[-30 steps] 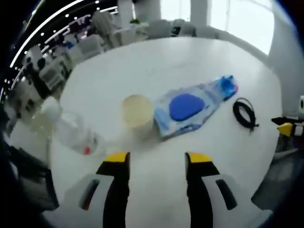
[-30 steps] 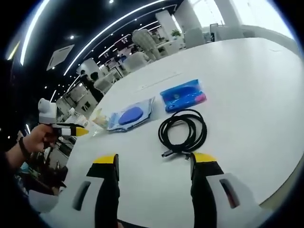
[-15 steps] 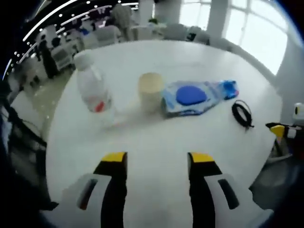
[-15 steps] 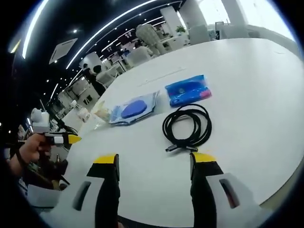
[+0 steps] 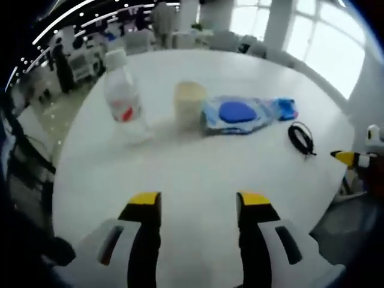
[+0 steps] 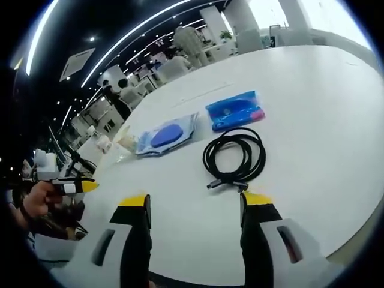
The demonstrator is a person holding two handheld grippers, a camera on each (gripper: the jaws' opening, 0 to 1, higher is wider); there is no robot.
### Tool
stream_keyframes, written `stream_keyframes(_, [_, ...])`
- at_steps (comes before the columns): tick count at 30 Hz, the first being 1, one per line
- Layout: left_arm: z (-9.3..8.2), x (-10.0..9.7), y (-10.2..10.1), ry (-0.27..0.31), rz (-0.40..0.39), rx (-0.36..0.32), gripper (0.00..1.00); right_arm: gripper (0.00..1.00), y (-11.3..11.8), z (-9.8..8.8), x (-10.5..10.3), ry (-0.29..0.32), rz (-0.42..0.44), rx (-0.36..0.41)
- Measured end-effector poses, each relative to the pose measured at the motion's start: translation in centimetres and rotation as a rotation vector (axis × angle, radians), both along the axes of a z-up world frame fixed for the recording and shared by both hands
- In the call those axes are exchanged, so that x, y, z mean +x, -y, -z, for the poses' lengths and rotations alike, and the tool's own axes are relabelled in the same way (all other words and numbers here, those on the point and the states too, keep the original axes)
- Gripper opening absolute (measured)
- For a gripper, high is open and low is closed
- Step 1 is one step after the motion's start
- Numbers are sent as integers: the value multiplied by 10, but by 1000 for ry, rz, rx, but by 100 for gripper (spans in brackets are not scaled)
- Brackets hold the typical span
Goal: Arrange the tabletop items into an orderly group along one side of the table until the central work area is clear of visible clutter.
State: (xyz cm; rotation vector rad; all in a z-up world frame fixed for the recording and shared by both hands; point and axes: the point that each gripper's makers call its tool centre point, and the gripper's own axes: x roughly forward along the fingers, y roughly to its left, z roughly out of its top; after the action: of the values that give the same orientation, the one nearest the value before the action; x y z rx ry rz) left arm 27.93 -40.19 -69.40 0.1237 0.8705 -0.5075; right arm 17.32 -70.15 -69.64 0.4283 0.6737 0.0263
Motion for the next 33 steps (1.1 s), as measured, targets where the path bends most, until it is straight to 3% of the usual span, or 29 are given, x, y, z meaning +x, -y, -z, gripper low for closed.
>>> stream_keyframes(11, [8, -6, -5, -13, -6, -24, 49, 59, 0, 1, -1, -7, 1, -6])
stream_keyframes(22, [16, -19, -7, -30, -15, -53, 57, 58, -2, 2, 0, -9, -7, 1])
stream_keyframes(26, [-1, -8, -4, 29, -63, -137, 60, 58, -3, 2, 0, -11, -9, 5])
stream_keyframes(33, [-9, 4, -9, 80, -67, -123, 64, 57, -4, 2, -1, -11, -13, 11])
